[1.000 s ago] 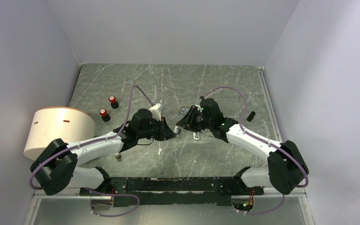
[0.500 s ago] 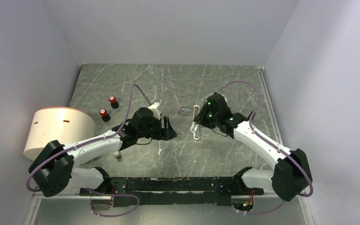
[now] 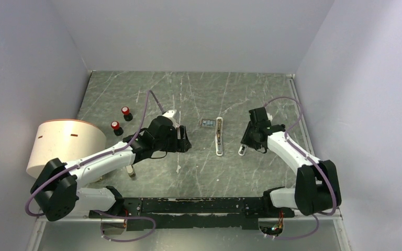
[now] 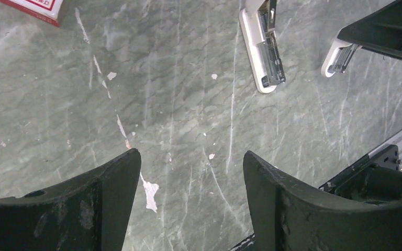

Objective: Load the staples into the stapler

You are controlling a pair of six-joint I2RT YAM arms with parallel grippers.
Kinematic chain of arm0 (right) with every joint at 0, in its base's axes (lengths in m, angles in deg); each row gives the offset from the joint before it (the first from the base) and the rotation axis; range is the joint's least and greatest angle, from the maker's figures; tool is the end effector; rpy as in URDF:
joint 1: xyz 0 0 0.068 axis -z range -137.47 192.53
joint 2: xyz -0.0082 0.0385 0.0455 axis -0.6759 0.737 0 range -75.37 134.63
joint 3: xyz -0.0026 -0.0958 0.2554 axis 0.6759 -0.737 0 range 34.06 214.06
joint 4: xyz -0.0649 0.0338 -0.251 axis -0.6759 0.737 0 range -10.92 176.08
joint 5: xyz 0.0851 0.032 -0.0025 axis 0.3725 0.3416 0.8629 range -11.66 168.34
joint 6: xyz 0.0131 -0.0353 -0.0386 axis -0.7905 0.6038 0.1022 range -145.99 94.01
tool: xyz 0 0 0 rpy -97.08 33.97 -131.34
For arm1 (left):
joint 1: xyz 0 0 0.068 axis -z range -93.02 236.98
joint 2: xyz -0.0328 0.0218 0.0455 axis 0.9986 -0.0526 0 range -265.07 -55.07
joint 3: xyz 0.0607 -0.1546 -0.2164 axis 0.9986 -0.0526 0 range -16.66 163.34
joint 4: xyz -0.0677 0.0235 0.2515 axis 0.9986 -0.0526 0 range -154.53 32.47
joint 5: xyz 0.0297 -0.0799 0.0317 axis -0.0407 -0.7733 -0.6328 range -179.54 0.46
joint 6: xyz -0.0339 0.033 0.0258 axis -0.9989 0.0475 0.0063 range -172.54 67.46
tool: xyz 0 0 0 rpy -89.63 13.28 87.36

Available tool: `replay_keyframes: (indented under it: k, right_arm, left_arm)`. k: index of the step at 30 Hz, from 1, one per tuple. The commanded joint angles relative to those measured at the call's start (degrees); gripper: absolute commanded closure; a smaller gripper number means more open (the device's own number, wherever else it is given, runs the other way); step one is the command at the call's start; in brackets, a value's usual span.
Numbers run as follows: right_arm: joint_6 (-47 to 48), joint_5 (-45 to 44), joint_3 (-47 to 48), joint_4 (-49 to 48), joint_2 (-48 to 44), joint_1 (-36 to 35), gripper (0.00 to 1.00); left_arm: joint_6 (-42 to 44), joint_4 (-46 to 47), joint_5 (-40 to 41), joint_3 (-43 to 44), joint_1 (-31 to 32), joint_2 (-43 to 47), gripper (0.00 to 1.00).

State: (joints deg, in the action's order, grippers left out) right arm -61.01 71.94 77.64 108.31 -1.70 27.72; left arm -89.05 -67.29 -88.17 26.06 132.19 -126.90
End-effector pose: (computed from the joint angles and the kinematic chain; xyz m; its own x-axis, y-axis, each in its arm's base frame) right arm 0.2366 0.0584 0.2017 -0.7952 0.3798 -0.4727 0.3142 0.9248 0.2144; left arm 0.1884 -0.1883 0.2287 -0.7698 -0.0689 -0.6346 0.2966 0.8417 -0.4512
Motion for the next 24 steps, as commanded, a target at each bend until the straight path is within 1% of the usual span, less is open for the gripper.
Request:
replay_keyframes:
  k: [1, 8, 15, 19, 24]
  right_arm:
    - [2.41, 0.12, -0.65, -2.29, 3.8, 1.7, 0.67]
    - [3.29, -3.62, 0.17, -3.23, 8.54, 2.71, 0.64]
    - [3.95, -3.28, 0.2, -3.9, 10.88, 3.03, 0.53]
    - [4.39, -2.93, 0.48, -3.43, 10.92, 3.03, 0.51]
    - [4.32, -2.87, 1.17, -2.01, 8.22, 2.96, 0.47]
  left_arm:
    - [0.86, -3.77, 2.71, 2.45, 0.23, 0.0, 0.24]
    - [1.09, -5.72, 4.45, 2.95, 0.16, -0.61, 0.24]
    - [3.22, -8.52, 5.51, 5.18, 0.14, -2.84, 0.24]
    - [4.39, -10.45, 5.73, 6.9, 0.14, -4.87, 0.25]
    - [4.11, -11.34, 6.9, 7.19, 0.14, -5.42, 0.25]
